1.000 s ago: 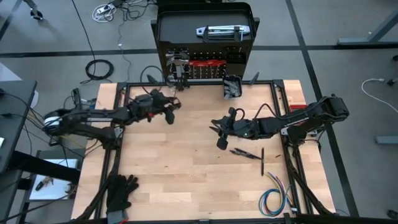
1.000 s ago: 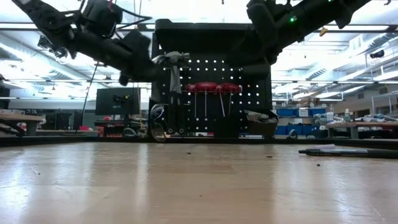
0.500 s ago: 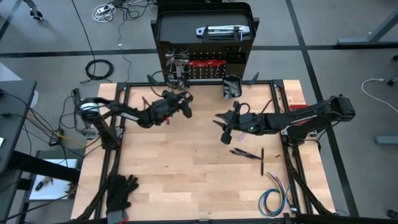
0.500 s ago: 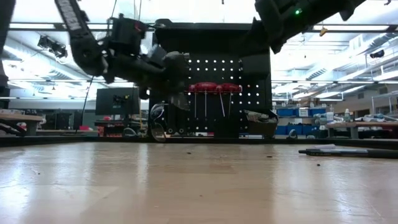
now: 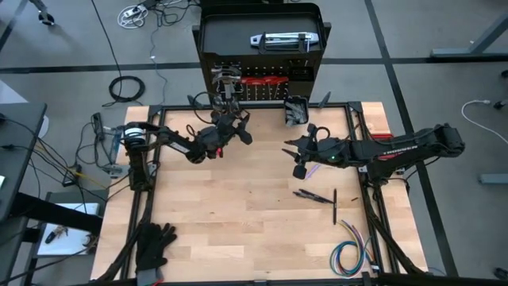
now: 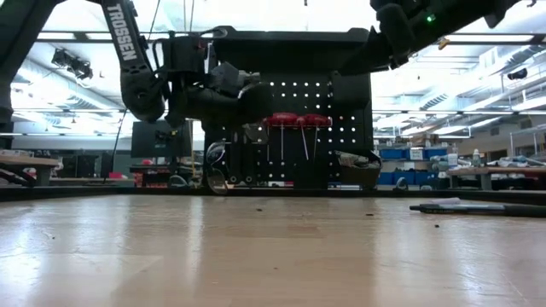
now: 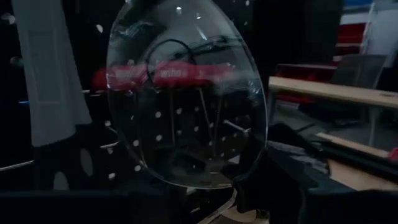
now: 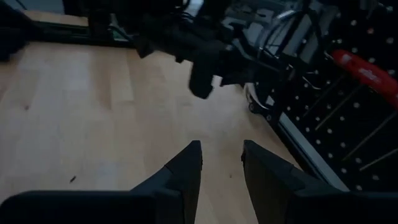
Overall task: Hang tools onto peg board
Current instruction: Hang the glasses on the pegboard
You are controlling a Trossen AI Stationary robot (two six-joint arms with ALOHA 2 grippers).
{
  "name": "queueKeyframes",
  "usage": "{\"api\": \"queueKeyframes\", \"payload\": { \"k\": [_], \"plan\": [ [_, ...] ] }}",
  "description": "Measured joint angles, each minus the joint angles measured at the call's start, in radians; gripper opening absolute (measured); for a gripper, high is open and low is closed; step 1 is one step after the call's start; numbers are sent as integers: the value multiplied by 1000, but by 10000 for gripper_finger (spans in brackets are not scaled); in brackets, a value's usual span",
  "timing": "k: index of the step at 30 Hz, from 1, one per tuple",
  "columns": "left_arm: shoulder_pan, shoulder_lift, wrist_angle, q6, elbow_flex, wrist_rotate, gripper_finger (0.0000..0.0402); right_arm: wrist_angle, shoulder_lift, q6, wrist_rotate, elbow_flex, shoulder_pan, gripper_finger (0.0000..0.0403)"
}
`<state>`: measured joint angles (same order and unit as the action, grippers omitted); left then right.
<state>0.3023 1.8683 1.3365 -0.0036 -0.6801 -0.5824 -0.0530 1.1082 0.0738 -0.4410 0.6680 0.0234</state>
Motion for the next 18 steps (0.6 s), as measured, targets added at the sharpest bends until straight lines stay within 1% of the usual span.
{"api": "queueKeyframes", "payload": {
  "k": [10, 18],
  "plan": [
    [30, 37, -75, 2, -91, -8, 165, 3, -1, 18, 125, -10, -33, 126],
    [70, 37, -191, -30, -118, -25, 165, 3, -1, 68, 137, -10, -36, 126]
  ]
}}
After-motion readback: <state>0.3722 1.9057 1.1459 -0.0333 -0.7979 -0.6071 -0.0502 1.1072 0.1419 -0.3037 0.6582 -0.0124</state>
